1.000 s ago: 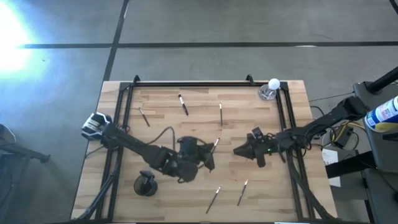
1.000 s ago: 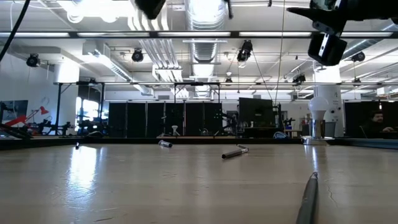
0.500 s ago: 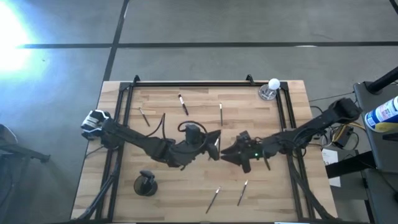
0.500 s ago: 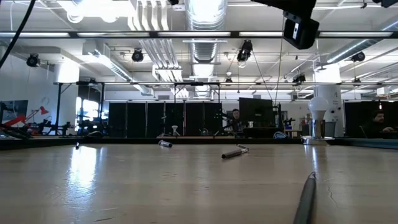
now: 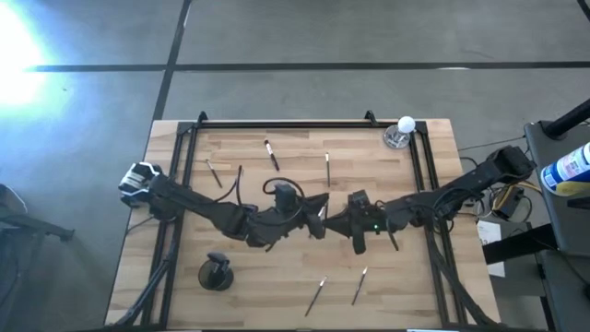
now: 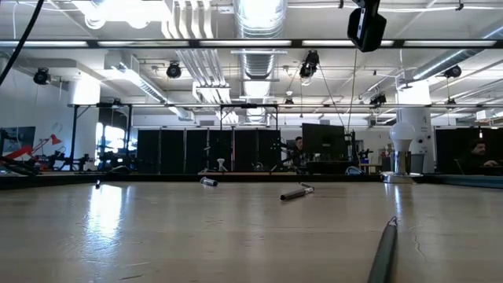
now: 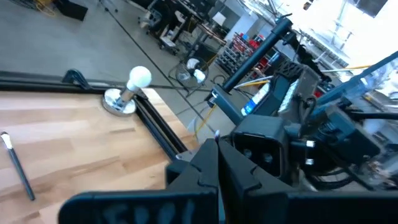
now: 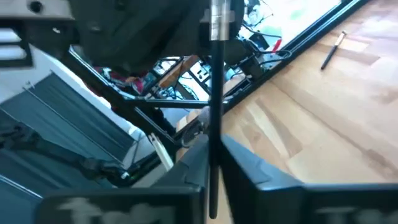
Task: Pick & Place Makeup Brushes
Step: Put the eyeshadow brush into the holder
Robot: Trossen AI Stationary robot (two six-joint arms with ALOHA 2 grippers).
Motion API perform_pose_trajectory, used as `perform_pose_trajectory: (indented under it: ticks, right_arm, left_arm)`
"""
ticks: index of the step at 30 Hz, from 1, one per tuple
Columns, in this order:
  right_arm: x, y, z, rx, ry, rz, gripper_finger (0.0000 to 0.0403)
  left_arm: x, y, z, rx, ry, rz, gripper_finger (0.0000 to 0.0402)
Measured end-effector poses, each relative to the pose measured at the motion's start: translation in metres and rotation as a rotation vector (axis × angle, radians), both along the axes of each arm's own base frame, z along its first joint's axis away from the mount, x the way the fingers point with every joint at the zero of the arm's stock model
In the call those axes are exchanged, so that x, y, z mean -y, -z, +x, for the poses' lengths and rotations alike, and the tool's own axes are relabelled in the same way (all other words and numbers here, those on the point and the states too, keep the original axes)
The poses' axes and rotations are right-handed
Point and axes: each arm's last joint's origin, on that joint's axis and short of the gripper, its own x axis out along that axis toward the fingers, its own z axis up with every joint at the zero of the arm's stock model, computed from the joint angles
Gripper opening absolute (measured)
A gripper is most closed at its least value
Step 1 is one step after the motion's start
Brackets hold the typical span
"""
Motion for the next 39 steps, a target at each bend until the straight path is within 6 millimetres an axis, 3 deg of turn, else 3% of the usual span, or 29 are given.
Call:
perform_pose_trajectory:
  ticks: [4, 10, 15, 20, 33, 36, 39]
  right_arm:
    - [0.001, -0.007, -0.003, 0.011, -0.006, -0.021, 0.0015]
    - [0.007, -0.018, -0.014, 0.019, -0.003, -0.057, 0.0014]
    - [0.009, -0.026, -0.021, 0.046, -0.018, -0.103, 0.0013]
    - [0.007, -0.031, -0.021, 0.058, -0.077, -0.144, 0.0012]
    - [0.004, -0.040, -0.017, 0.015, -0.141, -0.223, 0.0012]
    - [0.004, -0.040, -0.017, 0.016, -0.144, -0.230, 0.0012]
    - [0.003, -0.041, -0.017, 0.019, -0.154, -0.229, 0.0012]
  left_arm:
    - [-0.003, -0.009, -0.004, 0.030, 0.073, -0.035, 0.0012]
    - [-0.004, -0.023, -0.016, 0.033, 0.205, -0.058, 0.0066]
    - [-0.005, -0.022, -0.014, 0.019, 0.286, -0.065, 0.0108]
    - [-0.011, -0.015, -0.007, -0.006, 0.285, -0.056, 0.0126]
    - [-0.019, -0.029, -0.004, 0.061, 0.375, 0.053, 0.0122]
    - [-0.021, -0.028, -0.003, 0.053, 0.373, 0.055, 0.0095]
    - [-0.023, -0.029, -0.003, 0.044, 0.374, 0.086, 0.0038]
